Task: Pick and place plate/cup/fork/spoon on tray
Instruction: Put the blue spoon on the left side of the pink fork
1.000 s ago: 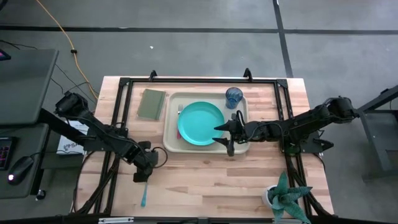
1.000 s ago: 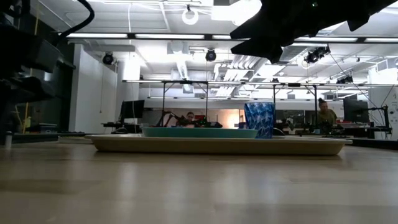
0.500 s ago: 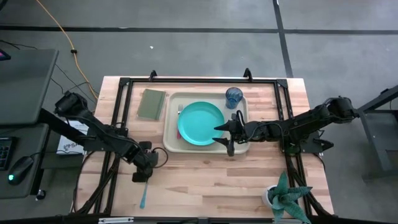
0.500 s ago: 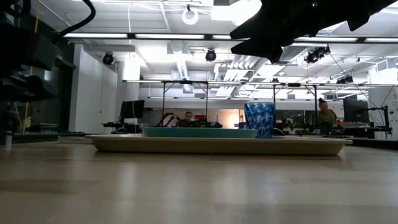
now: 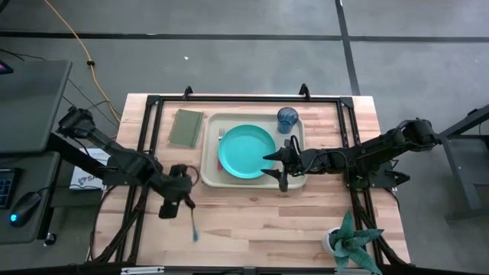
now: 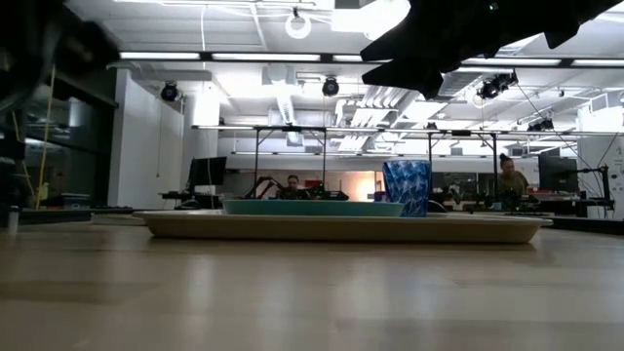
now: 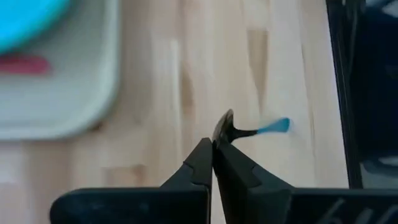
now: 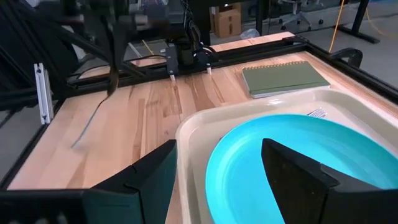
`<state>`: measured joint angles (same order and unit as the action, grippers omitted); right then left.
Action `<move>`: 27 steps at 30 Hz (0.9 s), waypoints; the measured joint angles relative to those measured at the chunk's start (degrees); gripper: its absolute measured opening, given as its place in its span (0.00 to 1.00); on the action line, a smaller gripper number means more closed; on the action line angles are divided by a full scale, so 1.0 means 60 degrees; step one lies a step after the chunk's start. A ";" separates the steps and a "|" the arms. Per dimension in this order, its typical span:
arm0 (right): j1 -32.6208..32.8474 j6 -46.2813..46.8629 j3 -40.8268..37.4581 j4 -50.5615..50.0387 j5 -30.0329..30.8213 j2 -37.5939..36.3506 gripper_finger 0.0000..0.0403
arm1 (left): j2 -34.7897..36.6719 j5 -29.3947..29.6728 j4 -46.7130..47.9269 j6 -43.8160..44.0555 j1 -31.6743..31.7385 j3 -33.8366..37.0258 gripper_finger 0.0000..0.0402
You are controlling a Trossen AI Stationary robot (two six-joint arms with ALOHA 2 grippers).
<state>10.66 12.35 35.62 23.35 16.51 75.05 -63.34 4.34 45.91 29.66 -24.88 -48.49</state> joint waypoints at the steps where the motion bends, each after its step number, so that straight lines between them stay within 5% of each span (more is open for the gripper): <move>1: 0.0000 0.0134 0.0000 -0.0003 0.0000 0.0000 0.56 | 0.0077 0.0153 0.0336 -0.0189 0.0160 -0.0331 0.00; 6: 0.0000 0.0289 0.0000 -0.0003 0.0000 0.0000 0.56 | -0.0113 0.1128 0.2034 -0.1489 0.1233 -0.2061 0.00; 15: 0.0000 0.0289 0.0000 -0.0018 0.0000 0.0000 0.56 | -0.1470 0.1206 0.2674 -0.4541 0.4500 -0.4397 0.00; 21: 0.0000 0.0292 0.0000 -0.0109 -0.0007 0.0000 0.56 | -0.2547 0.0555 0.3018 -0.5867 0.6871 -0.4933 0.00; 27: 0.0000 0.0278 0.0000 -0.0330 -0.0011 0.0000 0.56 | -0.3307 -0.0344 0.3940 -0.6397 0.8127 -0.4933 0.00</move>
<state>10.66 14.02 35.62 21.37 16.45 75.05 -83.18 2.28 69.55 -8.73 23.88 -78.08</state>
